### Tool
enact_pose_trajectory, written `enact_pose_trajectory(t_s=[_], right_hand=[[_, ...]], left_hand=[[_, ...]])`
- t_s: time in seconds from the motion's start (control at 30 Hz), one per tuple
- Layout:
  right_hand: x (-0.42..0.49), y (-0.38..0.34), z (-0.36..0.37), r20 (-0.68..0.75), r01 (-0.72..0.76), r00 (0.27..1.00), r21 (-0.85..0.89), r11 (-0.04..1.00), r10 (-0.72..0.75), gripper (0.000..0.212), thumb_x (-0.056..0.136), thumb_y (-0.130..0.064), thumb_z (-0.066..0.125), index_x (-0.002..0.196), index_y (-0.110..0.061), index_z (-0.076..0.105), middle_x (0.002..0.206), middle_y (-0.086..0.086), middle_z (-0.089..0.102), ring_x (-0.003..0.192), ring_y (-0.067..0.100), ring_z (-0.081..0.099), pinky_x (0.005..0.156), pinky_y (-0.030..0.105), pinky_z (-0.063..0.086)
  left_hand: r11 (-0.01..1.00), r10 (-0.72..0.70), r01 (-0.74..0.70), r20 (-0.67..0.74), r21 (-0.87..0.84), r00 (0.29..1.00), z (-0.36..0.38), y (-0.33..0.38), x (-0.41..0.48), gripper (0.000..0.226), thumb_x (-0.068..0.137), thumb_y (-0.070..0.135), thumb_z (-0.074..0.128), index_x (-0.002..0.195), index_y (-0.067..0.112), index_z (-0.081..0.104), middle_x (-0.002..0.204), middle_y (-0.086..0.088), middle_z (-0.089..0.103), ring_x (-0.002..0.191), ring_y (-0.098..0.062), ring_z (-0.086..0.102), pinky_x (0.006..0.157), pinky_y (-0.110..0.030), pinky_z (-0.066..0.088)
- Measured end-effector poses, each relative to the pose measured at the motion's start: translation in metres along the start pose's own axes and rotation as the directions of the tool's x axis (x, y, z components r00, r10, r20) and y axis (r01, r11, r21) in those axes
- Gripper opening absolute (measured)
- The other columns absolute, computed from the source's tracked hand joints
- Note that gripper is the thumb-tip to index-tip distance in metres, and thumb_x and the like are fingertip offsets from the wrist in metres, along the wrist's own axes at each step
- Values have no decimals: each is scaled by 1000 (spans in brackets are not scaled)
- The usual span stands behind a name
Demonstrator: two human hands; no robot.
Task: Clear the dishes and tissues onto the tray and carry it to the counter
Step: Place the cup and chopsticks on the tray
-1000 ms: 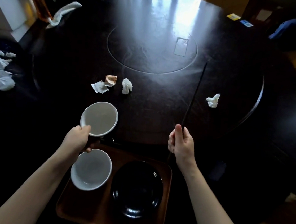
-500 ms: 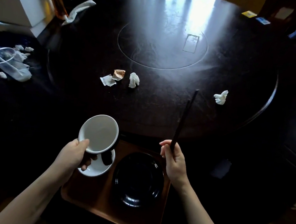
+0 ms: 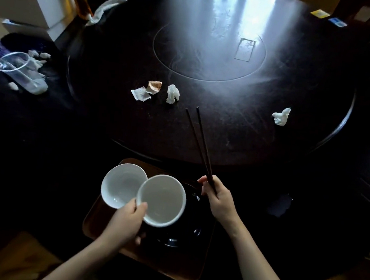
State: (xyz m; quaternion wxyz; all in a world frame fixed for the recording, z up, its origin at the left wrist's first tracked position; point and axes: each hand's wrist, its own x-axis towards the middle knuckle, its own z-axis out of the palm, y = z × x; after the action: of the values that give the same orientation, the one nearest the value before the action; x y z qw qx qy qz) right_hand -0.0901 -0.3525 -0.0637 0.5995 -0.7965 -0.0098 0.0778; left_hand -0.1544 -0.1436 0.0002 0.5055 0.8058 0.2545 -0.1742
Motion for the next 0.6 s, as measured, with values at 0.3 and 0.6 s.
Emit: enact_pose_trajectory(t_s=[0.3,0.6], right_hand=[[1,9,-6,113,12,993,-473,881,47,24,91,-19,55,111,-8,63,98,9,59,92,21,59,79,17,39],[-7,4,-2,254,74,964,-529,845,74,23,92,-23,53,104,-9,67,87,7,57,84,22,59,78,33,47]], left_hand=[[998,-45,49,100,-41,994,28,-16,-3,18,95,23,41,103,15,54,85,-7,65,41,-14,54,39,-29,46],[995,-62,69,103,-72,993,29,-23,-9,10,95,24,43,94,23,53,85,-2,64,38,-12,54,38,-28,47]])
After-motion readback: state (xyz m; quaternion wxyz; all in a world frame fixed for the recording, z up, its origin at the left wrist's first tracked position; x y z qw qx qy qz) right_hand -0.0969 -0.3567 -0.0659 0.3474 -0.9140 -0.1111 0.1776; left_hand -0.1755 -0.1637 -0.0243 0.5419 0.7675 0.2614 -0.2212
